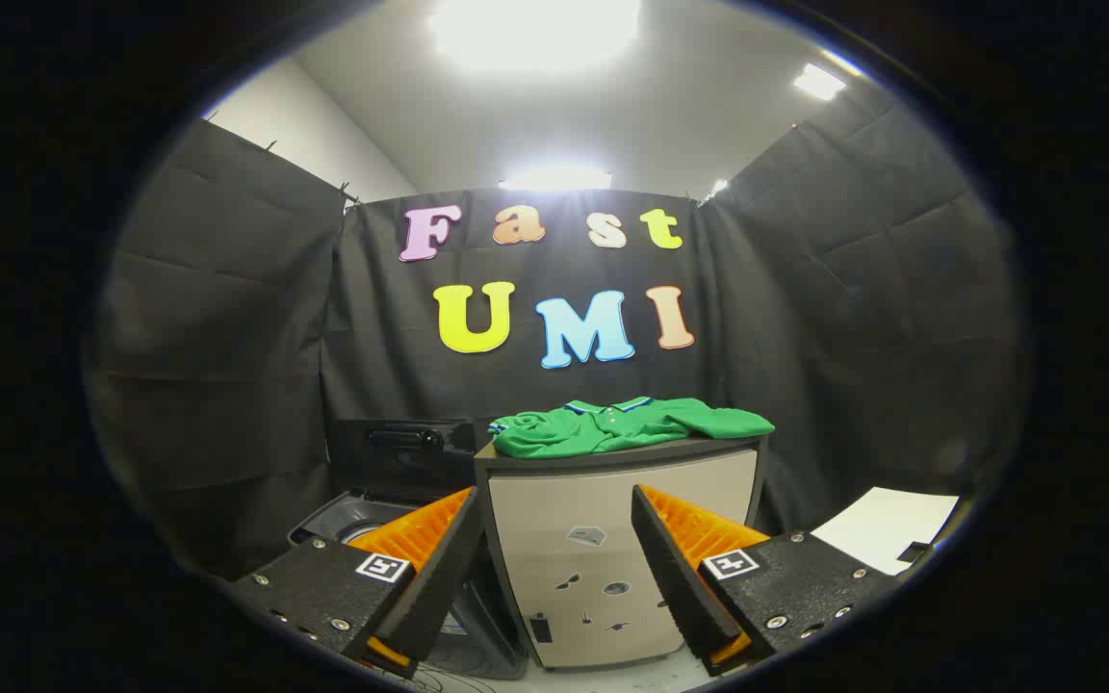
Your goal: Put the clothes into the washing machine and then close the washing machine lid.
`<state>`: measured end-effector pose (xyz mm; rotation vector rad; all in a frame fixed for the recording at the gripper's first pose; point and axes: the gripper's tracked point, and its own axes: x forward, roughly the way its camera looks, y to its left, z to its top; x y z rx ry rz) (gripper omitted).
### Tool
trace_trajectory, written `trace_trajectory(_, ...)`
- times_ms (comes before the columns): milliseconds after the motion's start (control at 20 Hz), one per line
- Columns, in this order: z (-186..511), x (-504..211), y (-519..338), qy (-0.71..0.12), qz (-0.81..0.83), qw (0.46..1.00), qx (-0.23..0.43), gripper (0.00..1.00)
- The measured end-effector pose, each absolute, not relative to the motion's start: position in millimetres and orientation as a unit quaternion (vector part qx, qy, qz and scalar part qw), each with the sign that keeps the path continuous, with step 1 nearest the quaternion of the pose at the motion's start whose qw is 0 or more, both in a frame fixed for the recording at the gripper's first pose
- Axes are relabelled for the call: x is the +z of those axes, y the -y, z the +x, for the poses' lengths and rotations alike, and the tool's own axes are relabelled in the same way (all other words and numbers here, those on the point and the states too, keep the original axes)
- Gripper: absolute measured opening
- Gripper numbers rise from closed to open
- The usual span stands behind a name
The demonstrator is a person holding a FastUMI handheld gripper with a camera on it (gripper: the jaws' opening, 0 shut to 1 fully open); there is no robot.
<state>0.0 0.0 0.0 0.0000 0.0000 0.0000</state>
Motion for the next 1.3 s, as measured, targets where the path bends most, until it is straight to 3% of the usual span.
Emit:
trace_trajectory(850, -0.3, 38.5, 1.0, 0.011, -0.001, 1.0, 0.002, 0.95)
trace_trajectory(1300, 40.5, 68.0, 10.9, 0.024, -0.003, 1.0, 0.009, 0.95)
